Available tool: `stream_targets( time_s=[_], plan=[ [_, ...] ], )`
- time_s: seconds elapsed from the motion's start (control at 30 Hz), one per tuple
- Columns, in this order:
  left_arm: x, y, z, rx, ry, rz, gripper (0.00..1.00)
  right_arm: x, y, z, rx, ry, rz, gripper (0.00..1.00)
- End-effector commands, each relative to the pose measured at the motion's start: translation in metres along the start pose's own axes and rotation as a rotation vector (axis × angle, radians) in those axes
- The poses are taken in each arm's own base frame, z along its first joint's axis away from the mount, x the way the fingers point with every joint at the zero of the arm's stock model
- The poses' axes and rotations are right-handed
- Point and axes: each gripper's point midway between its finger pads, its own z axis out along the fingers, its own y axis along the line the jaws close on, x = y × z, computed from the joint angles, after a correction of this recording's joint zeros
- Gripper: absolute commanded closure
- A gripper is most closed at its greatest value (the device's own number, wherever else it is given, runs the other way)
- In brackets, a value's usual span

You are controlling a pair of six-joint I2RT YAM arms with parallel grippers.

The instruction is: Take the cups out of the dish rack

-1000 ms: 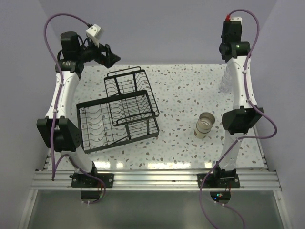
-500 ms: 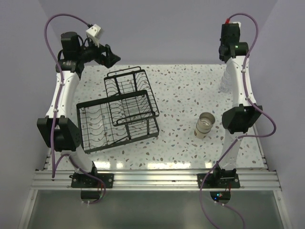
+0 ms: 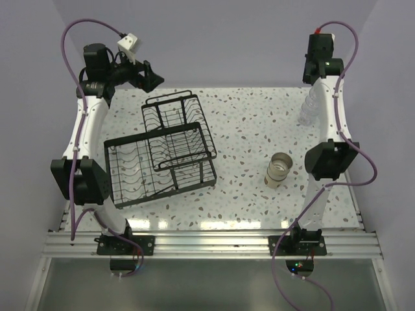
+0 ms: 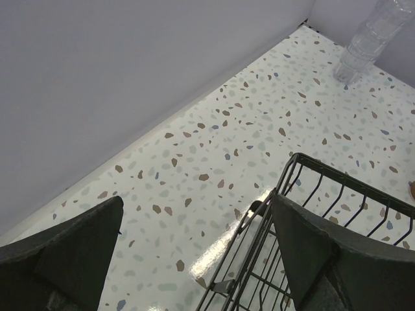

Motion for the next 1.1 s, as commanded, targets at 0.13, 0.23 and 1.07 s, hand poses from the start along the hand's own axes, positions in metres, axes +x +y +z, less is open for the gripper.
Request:
stream_targets(
  time_s=[0.13,0.23,1.07],
  plan=[
    [-0.01,0.001,0.001,0.001,-0.029,0.017,0.0,-0.003,0.0,0.013,-0.05,0.0,0.079,1.0],
    [-0.011,0.001,0.002,0.003,-0.031,0.018,0.0,-0.004,0.002,0.012,-0.073,0.005,0.137,1.0],
    [-0.009,-0.004,0.008,0.025,-0.028,0.015,0.0,0.01,-0.007,0.008,-0.066,0.098,0.241,1.0]
  ],
)
